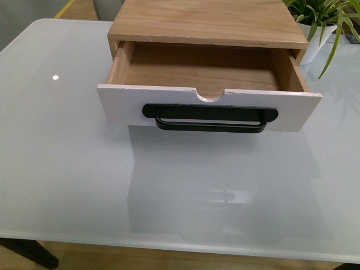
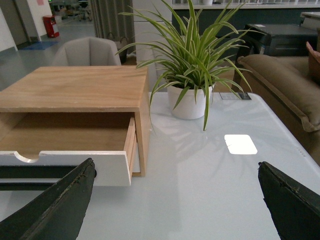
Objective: Close drawer sideways
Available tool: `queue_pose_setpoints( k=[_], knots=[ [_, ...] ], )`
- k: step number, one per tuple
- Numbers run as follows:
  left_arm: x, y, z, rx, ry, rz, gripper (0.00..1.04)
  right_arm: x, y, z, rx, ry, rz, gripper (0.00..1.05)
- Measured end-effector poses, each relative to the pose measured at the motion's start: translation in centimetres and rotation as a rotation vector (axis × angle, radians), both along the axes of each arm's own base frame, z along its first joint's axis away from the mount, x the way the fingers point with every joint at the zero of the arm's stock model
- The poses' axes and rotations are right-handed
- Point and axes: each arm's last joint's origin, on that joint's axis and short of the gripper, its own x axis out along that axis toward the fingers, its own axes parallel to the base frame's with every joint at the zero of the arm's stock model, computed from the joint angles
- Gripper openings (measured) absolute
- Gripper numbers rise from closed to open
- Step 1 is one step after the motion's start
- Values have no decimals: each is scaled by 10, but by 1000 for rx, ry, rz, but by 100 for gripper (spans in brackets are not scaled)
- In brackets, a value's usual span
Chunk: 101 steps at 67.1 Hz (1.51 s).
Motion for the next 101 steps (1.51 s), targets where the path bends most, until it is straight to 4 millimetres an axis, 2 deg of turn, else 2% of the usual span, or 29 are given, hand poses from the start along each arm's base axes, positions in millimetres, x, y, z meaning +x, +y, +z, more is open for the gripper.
queue_pose_setpoints(
  k=[5,8,12,22,33,43,50,61,80,101],
  knots=[
    [0,0,-1,-14,25,-19,96,0,0,-1,8,21,3,96],
    [1,0,-2,-85,182,-98,96,1,-1,-2,17,138,18,96],
    [4,0,-4,-152,305,-151,96,6,-3,-3,12,228,38,96],
    [19,-3,5,-132,324,-244,96,25,-11,13,-96,229,103,96],
    [54,-18,12,48,313,-414,96,61,-18,22,-331,244,236,96],
    [101,-44,-5,242,352,-612,96,105,-10,6,-554,318,454,96],
    [114,-59,-18,371,346,-729,96,123,0,-2,-662,336,568,96],
    [124,-80,-32,553,288,-889,96,143,14,-15,-798,350,696,96],
    [142,-107,-49,704,207,-1051,96,161,29,-38,-991,352,829,96],
    [170,-127,-64,751,186,-1124,96,164,47,-60,-1177,318,970,96]
  ],
)
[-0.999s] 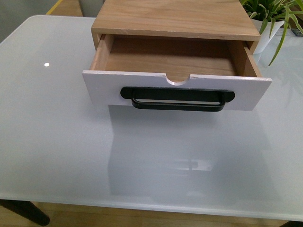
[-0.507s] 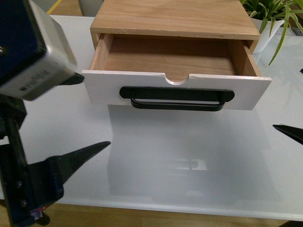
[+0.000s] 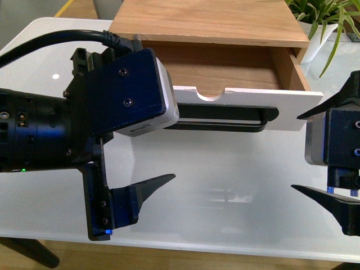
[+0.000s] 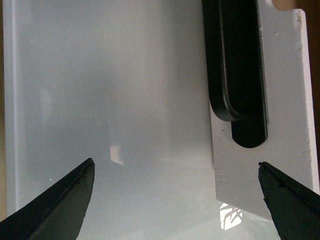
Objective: Close drawer sideways
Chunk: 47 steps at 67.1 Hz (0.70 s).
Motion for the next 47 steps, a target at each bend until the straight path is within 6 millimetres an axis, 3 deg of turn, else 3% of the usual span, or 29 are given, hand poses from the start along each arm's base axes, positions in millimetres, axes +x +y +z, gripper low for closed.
queue_pose_setpoints(
  k=[47],
  knots=[
    [34,-17,-17,17,63,-28,96,22,30,-9,-35,-26,106,96]
  ],
)
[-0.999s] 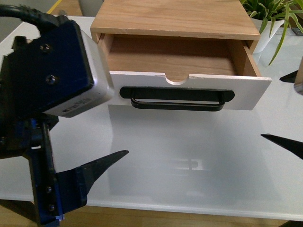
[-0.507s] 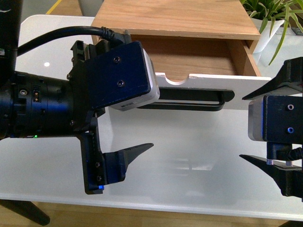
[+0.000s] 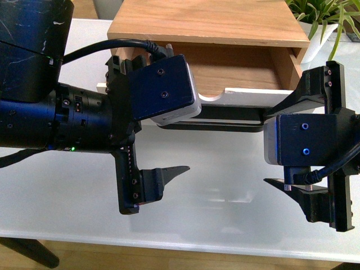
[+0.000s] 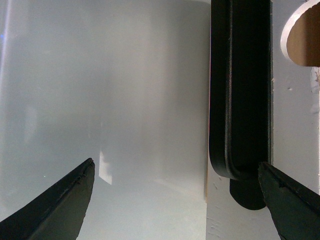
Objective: Close drawer sideways
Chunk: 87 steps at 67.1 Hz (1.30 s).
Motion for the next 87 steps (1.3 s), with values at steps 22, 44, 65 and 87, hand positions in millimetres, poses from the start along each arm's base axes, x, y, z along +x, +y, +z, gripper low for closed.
queue_pose_setpoints(
  k=[22,44,65,87],
  knots=[
    [6,-3,-6,14,24,-3,96,5,6,-5,-7,4,11,96],
    [12,-5,-12,27,48,-4,96,10,10,-9,-13,9,15,96],
    [19,-8,-17,39,64,-7,96,17,13,-15,-29,19,19,96],
    [21,-9,-18,59,76,-25,96,21,14,-18,-41,32,19,96]
  ],
)
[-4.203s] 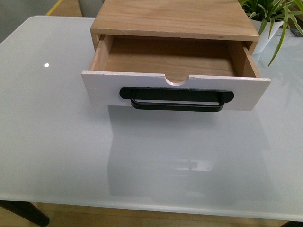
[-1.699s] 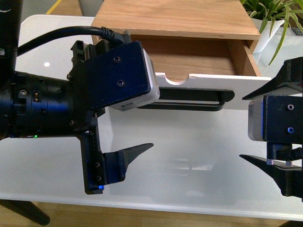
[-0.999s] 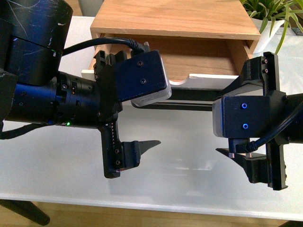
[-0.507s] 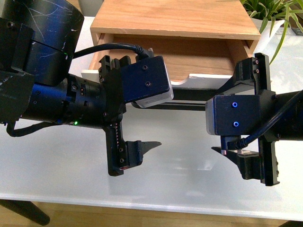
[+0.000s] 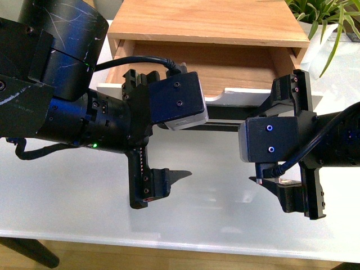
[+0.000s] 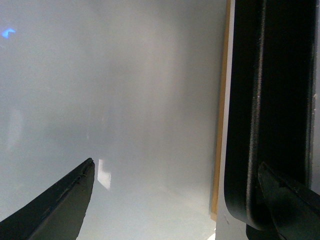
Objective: Close drawer sideways
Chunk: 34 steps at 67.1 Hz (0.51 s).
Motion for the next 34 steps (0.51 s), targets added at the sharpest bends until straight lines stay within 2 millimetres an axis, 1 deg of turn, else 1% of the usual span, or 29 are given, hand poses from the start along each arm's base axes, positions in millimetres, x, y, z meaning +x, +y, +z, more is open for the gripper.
queue_pose_setpoints(
  k=[15,34],
  knots=[
    [3,-3,-3,11,0,-12,96,4,1,-1,-2,-2,-2,96],
    [12,-7,-4,11,-5,6,96,11,5,-3,9,-8,-4,96]
  ],
)
